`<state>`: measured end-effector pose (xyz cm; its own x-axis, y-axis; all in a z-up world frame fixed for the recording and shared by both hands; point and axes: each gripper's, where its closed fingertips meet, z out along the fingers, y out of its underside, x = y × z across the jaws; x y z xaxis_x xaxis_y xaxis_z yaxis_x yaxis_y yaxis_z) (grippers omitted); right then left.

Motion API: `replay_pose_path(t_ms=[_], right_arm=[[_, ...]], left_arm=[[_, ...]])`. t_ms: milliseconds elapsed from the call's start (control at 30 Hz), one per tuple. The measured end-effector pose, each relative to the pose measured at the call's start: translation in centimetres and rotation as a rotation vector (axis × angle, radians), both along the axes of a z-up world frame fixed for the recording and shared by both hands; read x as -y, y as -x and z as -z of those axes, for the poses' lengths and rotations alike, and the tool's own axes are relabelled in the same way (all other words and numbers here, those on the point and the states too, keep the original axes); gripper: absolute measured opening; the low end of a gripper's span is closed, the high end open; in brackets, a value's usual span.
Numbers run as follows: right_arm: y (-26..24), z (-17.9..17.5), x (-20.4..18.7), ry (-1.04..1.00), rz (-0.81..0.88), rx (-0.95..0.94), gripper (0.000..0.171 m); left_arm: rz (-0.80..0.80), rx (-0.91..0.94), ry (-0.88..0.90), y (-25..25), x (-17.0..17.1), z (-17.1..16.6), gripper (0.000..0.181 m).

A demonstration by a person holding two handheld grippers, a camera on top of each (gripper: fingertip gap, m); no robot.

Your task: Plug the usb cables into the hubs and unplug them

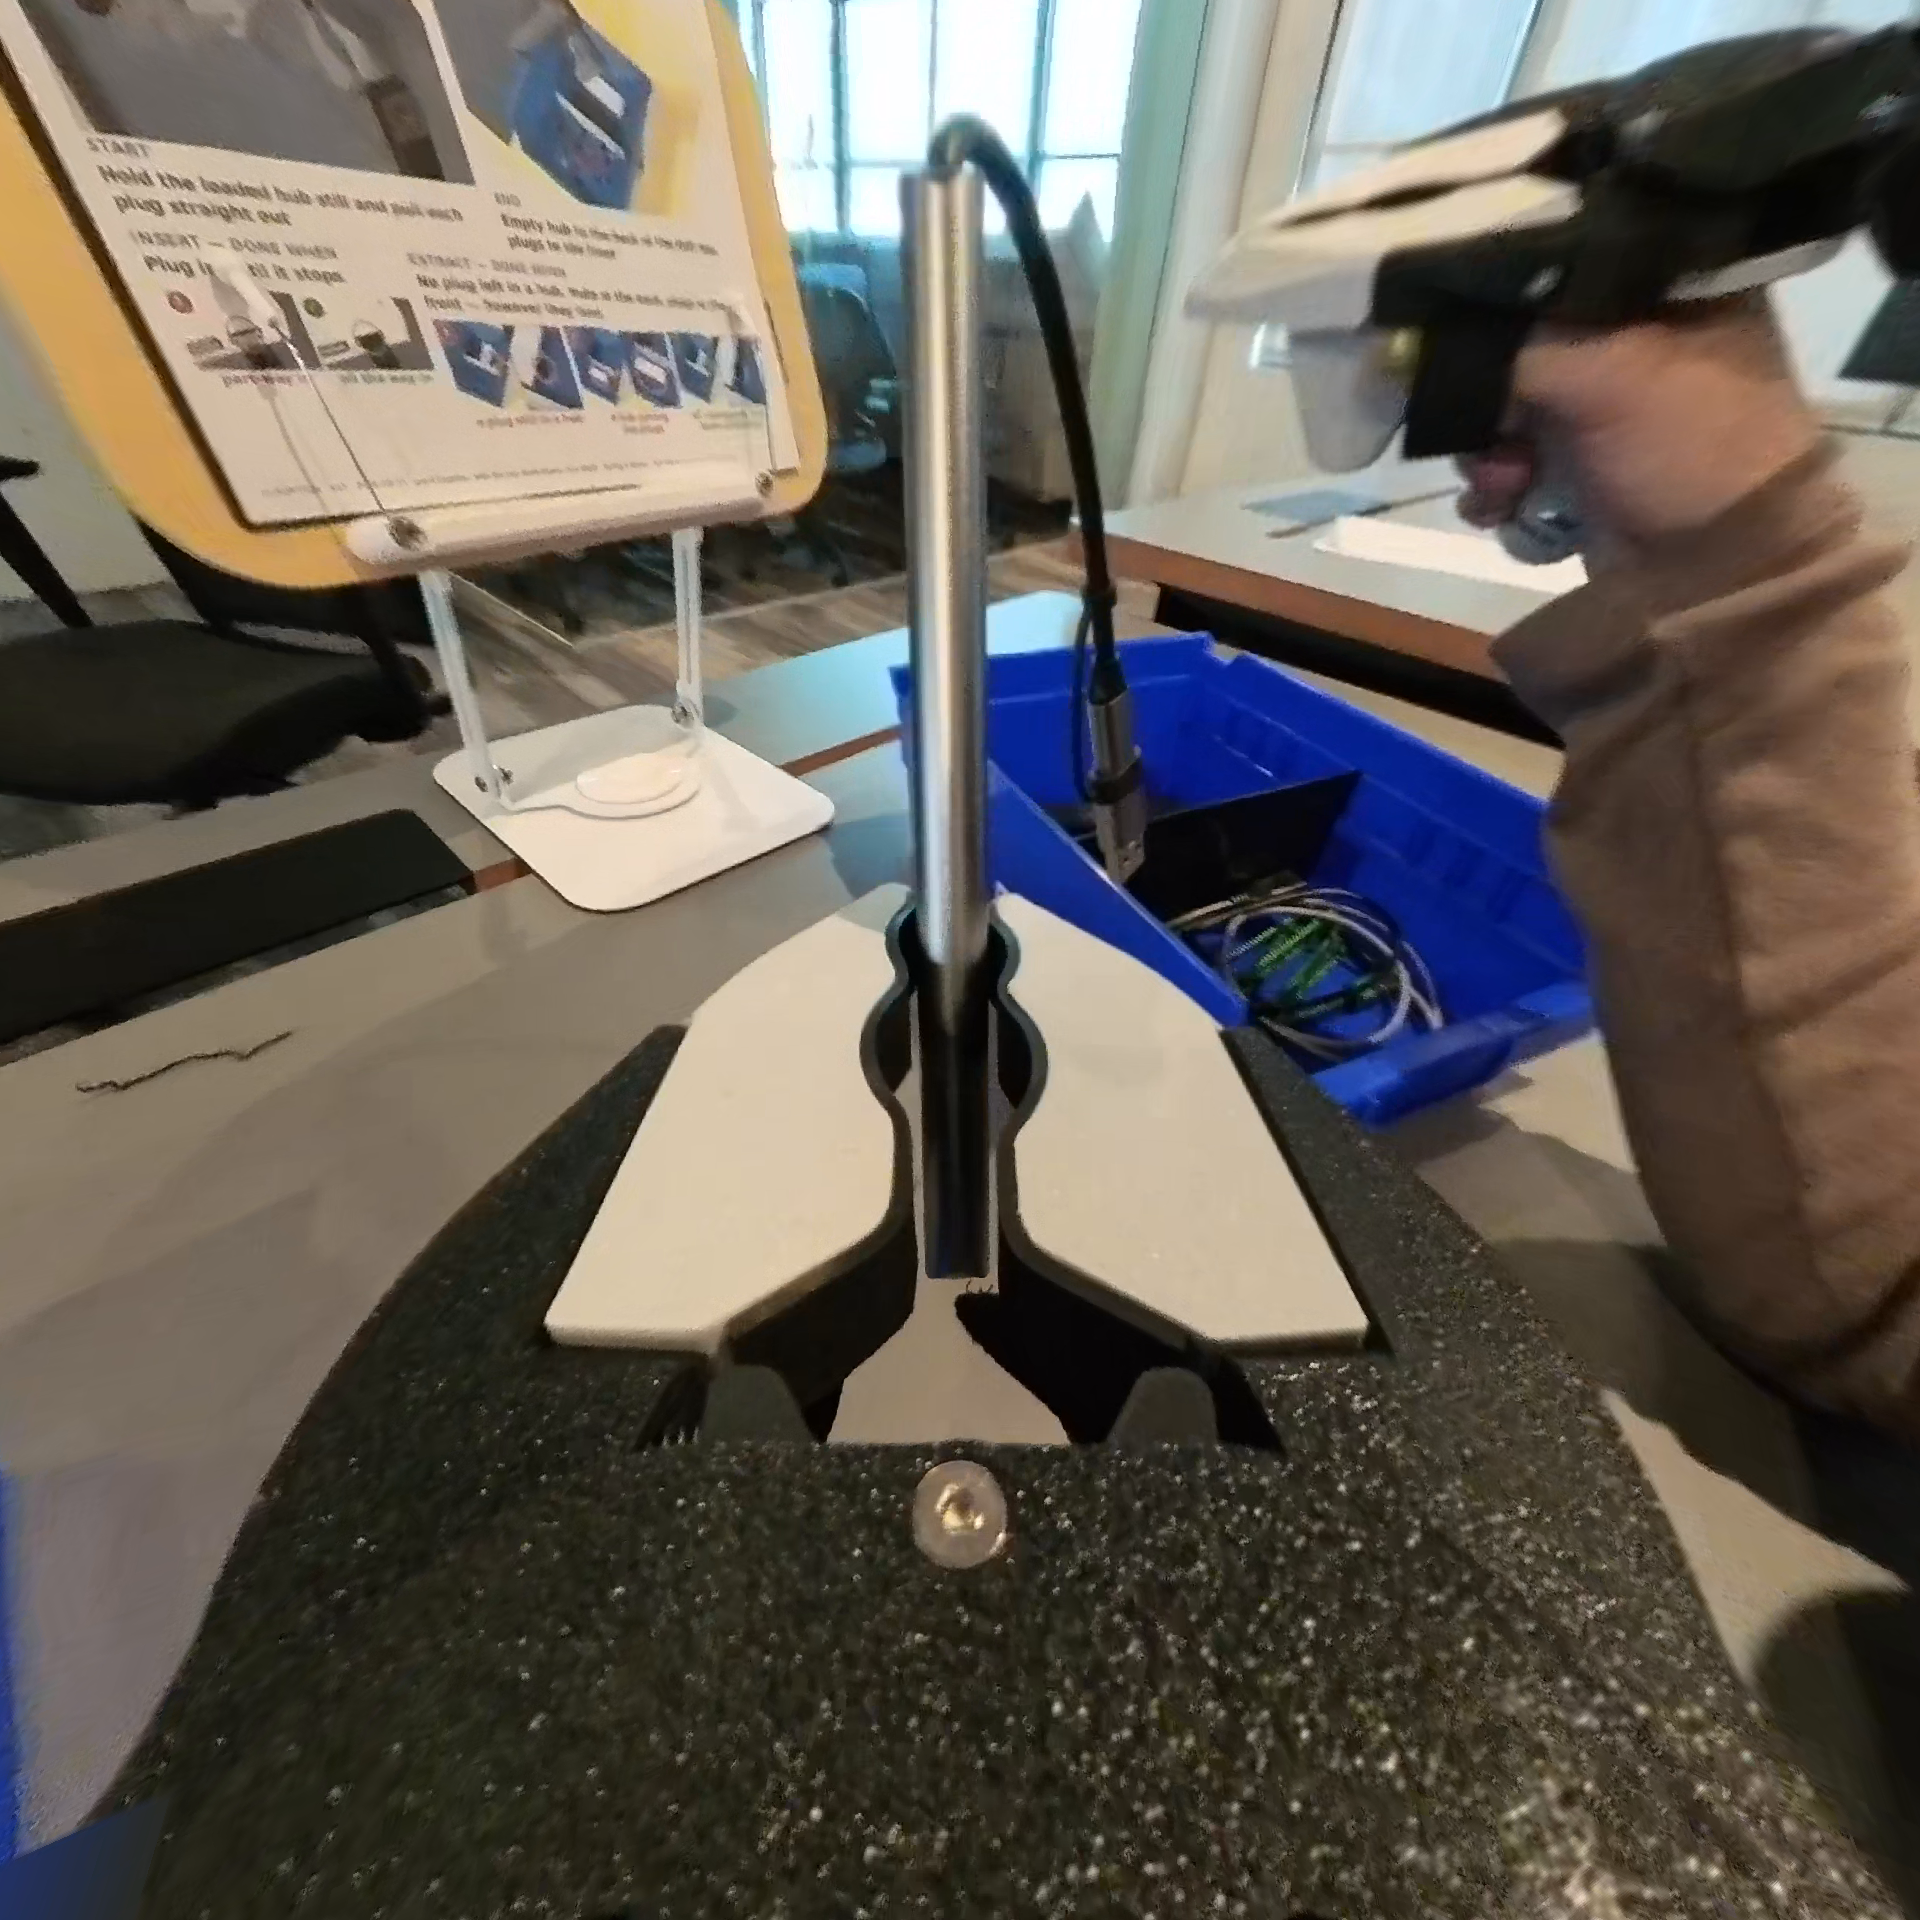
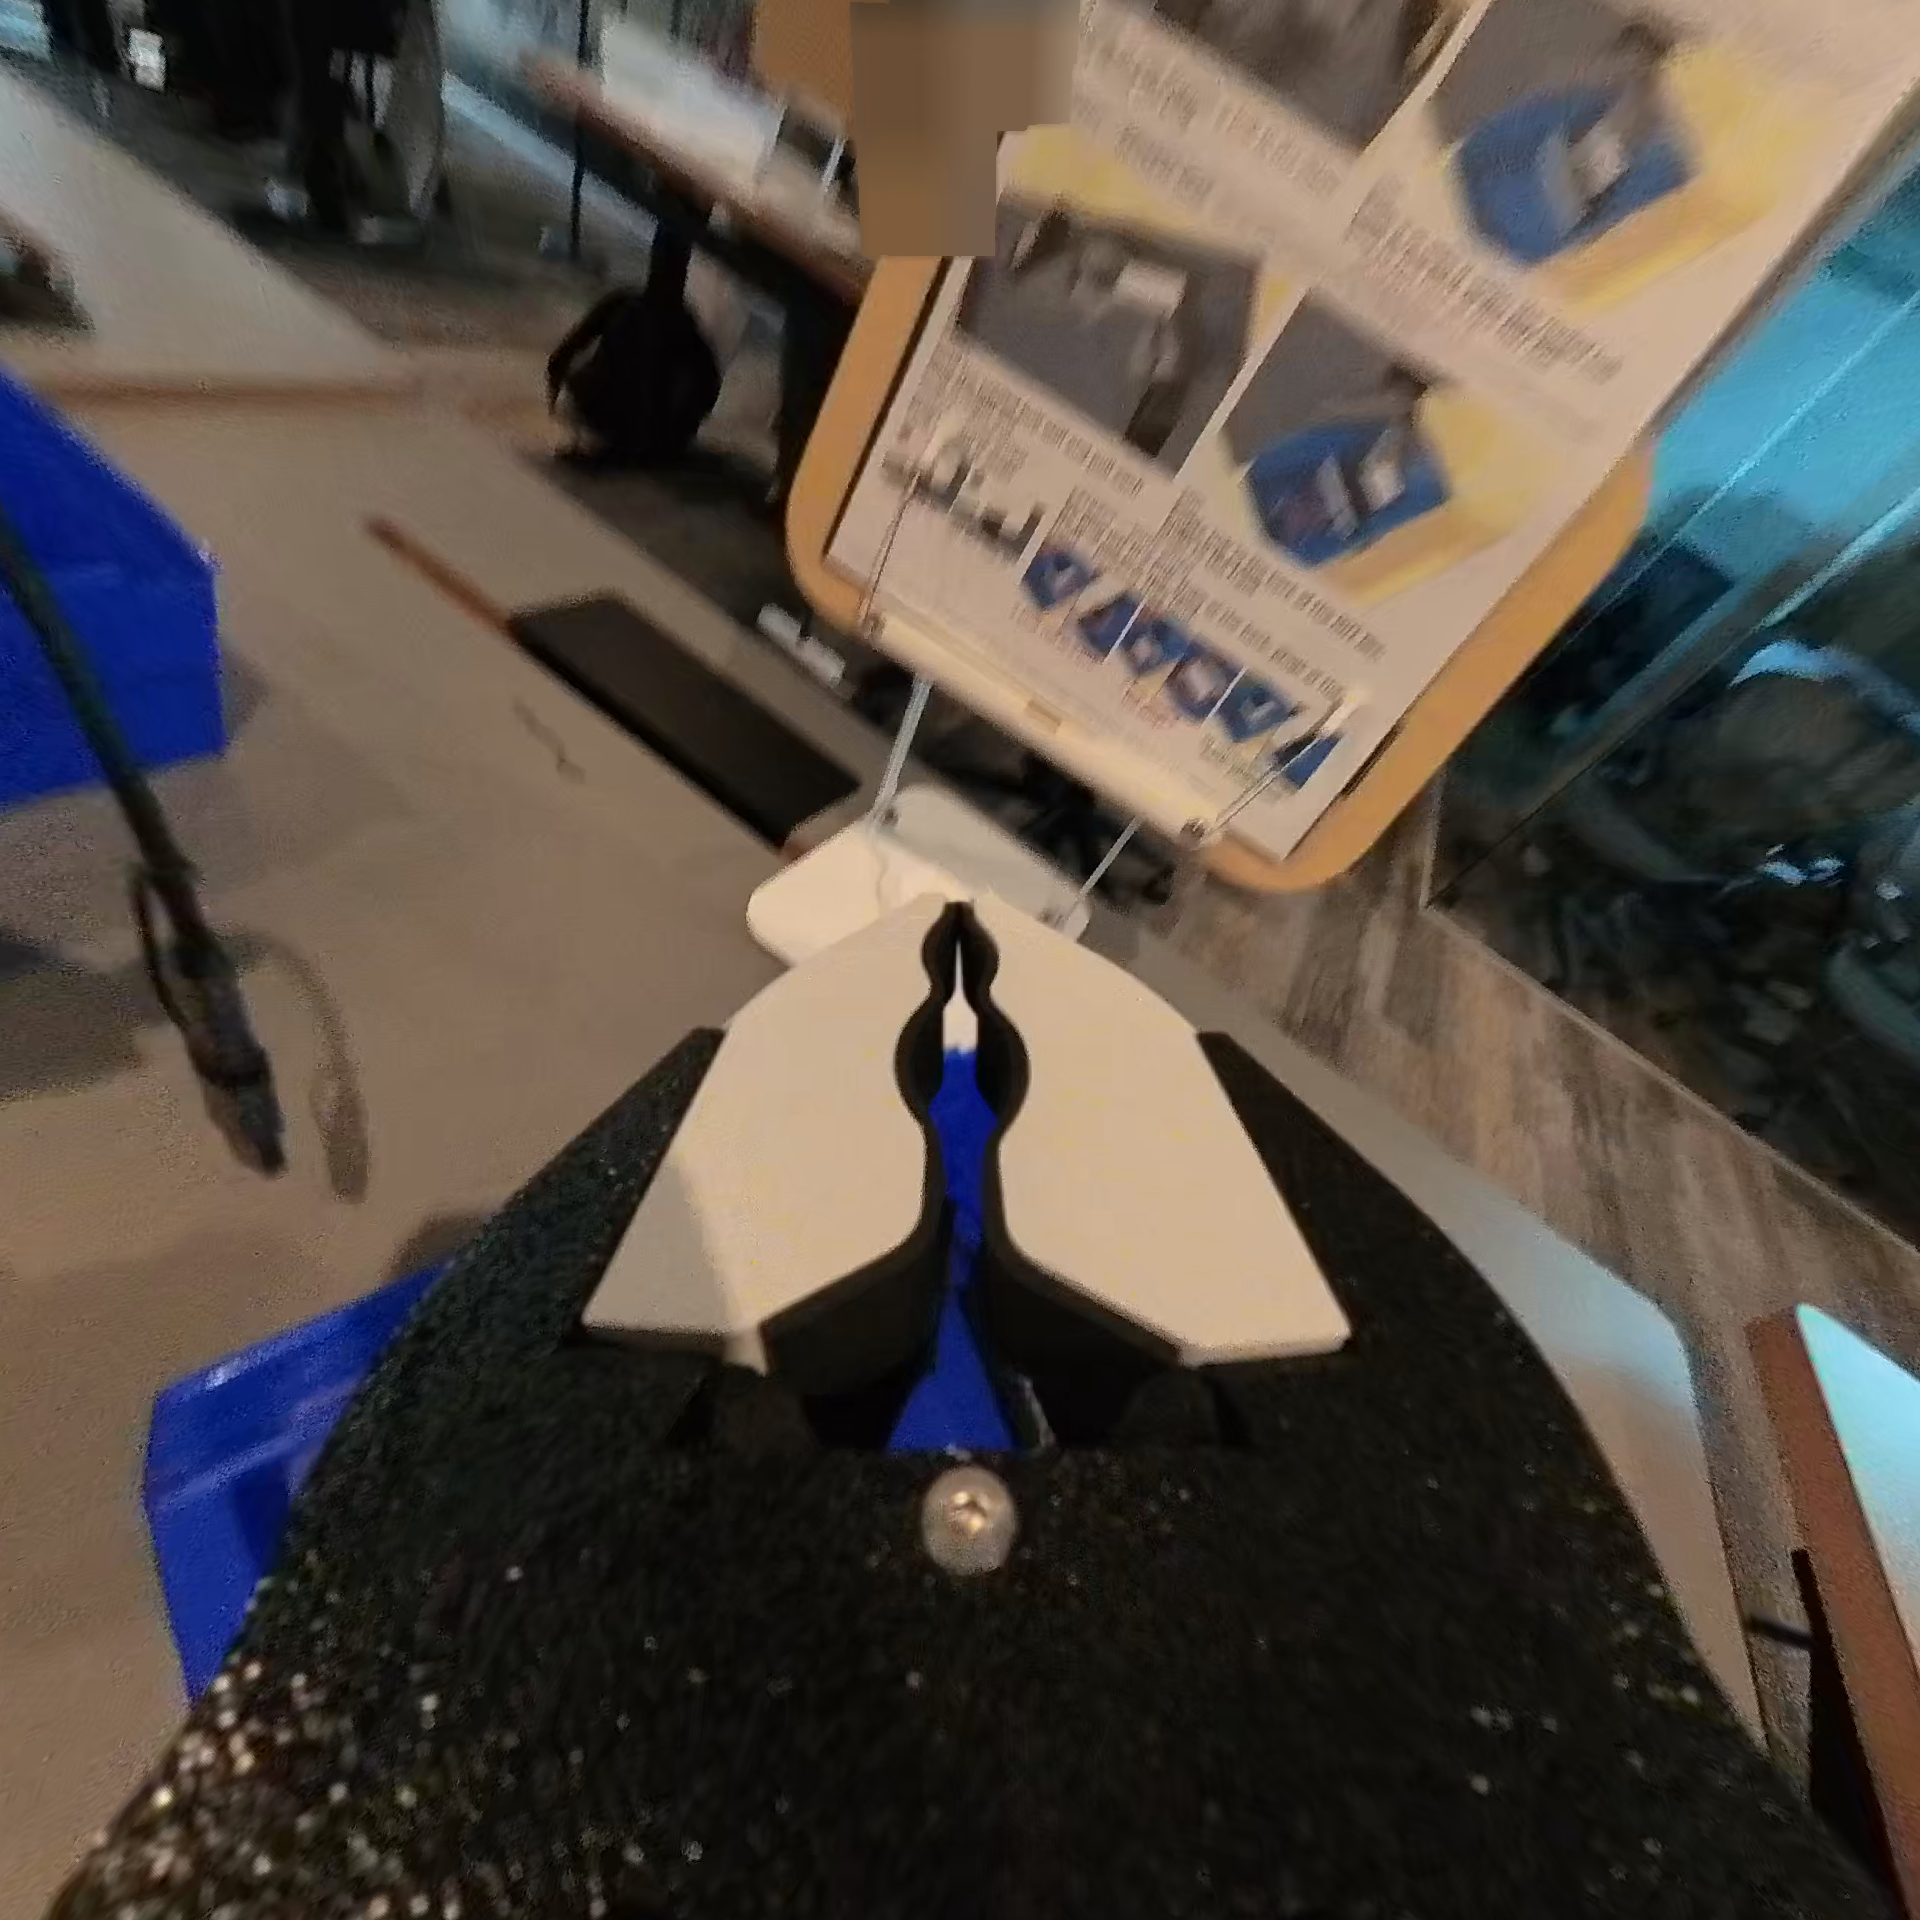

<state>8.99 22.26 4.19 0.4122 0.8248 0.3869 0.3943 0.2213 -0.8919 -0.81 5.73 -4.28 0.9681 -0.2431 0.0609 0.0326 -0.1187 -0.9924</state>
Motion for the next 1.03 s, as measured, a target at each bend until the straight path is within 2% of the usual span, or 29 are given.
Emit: replay_pose_path(t_ms=[33, 167, 300, 433, 767, 1033], right_arm=[[-0.1, -1.2, 0.2, -0.027, 0.011, -0.061, 0.0], [-0.7, -5.7, 1.8, -0.142, 0.018, -0.311, 0.0], [-1.2, -7.7, 2.8, -0.188, 0.016, -0.444, 0.0], [-0.5, -7.3, 2.5, -0.169, 0.007, -0.444, 0.0], [1.4, -7.3, 3.8, -0.183, -0.134, -0.503, 0.0], [2.4, -6.7, 4.0, -0.166, -0.16, -0.471, 0.001]], left_arm=[[-0.017, -0.006, -0.019, 0.1, -0.5, 0.3, 0.01], [-0.122, -0.027, -0.102, 1.4, -1.5, 1.3, 0.01], [-0.174, 0.009, -0.17, 2.5, -1.1, 1.5, 0.011], [-0.235, -0.043, -0.173, 3.6, -0.6, 2.2, 0.011], [-0.254, -0.067, -0.171, 3.8, -0.9, 3.1, 0.01], [-0.254, -0.044, -0.155, 4.0, -1.0, 3.6, 0.01]])
